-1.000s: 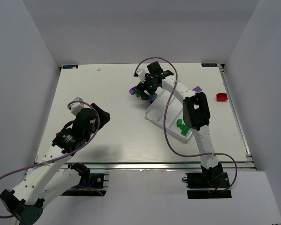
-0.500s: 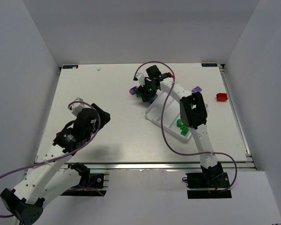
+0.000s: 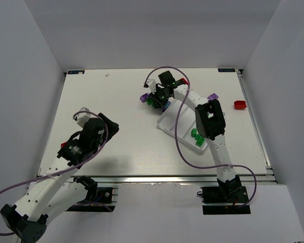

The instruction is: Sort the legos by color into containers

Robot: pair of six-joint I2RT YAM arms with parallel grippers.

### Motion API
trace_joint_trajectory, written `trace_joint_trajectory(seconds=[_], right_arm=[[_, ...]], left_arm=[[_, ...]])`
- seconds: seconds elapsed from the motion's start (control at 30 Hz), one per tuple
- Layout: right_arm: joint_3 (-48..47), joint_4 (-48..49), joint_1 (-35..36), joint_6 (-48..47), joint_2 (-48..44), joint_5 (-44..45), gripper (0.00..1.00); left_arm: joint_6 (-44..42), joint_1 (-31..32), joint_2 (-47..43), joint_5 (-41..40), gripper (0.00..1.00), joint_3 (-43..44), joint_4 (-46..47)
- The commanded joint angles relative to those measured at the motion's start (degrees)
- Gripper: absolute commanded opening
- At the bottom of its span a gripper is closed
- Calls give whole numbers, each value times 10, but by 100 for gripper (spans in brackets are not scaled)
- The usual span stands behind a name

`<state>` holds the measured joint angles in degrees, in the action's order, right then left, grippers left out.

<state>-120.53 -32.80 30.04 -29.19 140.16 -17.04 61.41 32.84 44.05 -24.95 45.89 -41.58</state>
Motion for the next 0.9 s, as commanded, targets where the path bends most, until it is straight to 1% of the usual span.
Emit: trace_joint_trajectory(seconds=[0.0,0.07,0.17,0.2,0.27,0.3,0.4,0.47,0.53,0.57,0.63,0.67,0.73,0.77,0.87], right_arm=[[35,35,3,-12,-89,-58,6],[52,40,3,-12,-116,-86,0],[82,38,1,-13,-174,-120,0],[99,31,0,-15,-204,-126,0],[116,18,-8,-23,-234,-143,0],[133,-1,-12,-24,-263,-149,0],[160,-43,-40,-36,-312,-166,0],[192,-99,-70,-59,-330,-178,0],[240,-144,-92,-78,-360,-172,0],[260,-153,-116,-82,-371,-167,0],[305,-162,-140,-92,-408,-157,0],[353,-158,-160,-103,-423,-140,0],[403,-145,-176,-111,-467,-119,0],[444,-128,-190,-114,-492,-100,0],[494,-103,-204,-105,-516,-69,4]], left_arm=[[13,0,2,-11,84,-6,-10],[33,0,9,-18,84,-4,-28],[68,-1,38,-38,88,10,-74],[73,-1,46,-42,90,15,-82],[77,-1,69,-44,92,29,-97],[76,-1,75,-43,97,32,-100],[67,-2,82,-42,98,36,-95],[63,-2,78,-39,98,26,-83],[59,-5,74,-31,98,18,-76],[57,-6,71,-28,98,11,-67],[54,-8,71,-23,98,5,-60],[53,-11,72,-17,98,1,-53],[48,-13,76,-12,98,-1,-42],[45,-14,81,-7,98,-1,-39],[35,-17,90,1,98,2,-26]])
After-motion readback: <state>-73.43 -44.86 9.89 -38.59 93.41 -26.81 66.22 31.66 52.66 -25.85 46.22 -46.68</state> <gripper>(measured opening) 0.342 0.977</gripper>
